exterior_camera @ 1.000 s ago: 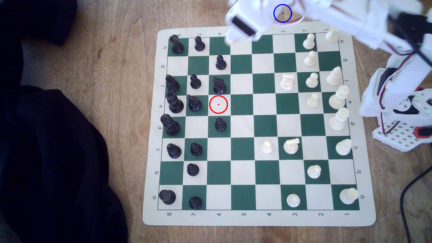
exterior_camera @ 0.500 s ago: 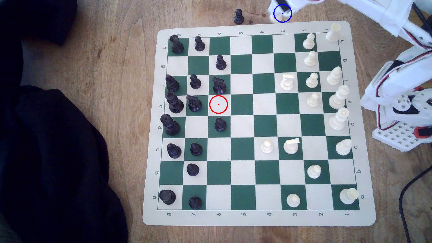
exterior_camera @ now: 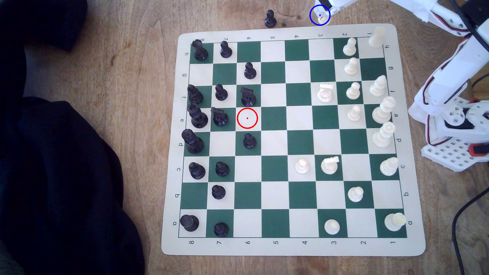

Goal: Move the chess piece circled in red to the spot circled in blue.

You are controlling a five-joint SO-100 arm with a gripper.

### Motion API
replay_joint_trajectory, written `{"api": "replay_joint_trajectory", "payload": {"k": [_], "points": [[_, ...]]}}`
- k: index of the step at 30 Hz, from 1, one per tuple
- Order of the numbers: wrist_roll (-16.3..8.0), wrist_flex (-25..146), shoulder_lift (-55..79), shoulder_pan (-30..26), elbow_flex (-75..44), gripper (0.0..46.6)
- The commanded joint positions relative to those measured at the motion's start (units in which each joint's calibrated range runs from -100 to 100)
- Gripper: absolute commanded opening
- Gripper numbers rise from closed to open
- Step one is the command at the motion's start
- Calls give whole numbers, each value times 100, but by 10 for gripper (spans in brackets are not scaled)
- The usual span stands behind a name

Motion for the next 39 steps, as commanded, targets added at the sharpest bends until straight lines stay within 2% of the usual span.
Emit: {"api": "replay_joint_trajectory", "payload": {"k": [1,21,25,31,35,39], "points": [[10,-123,280,39,-650,44],[20,-140,1095,63,-1421,47],[34,-123,1163,63,-1520,79],[39,-123,1180,102,-1575,94],[20,-123,1103,165,-1575,148],[15,-123,883,212,-1502,177]]}}
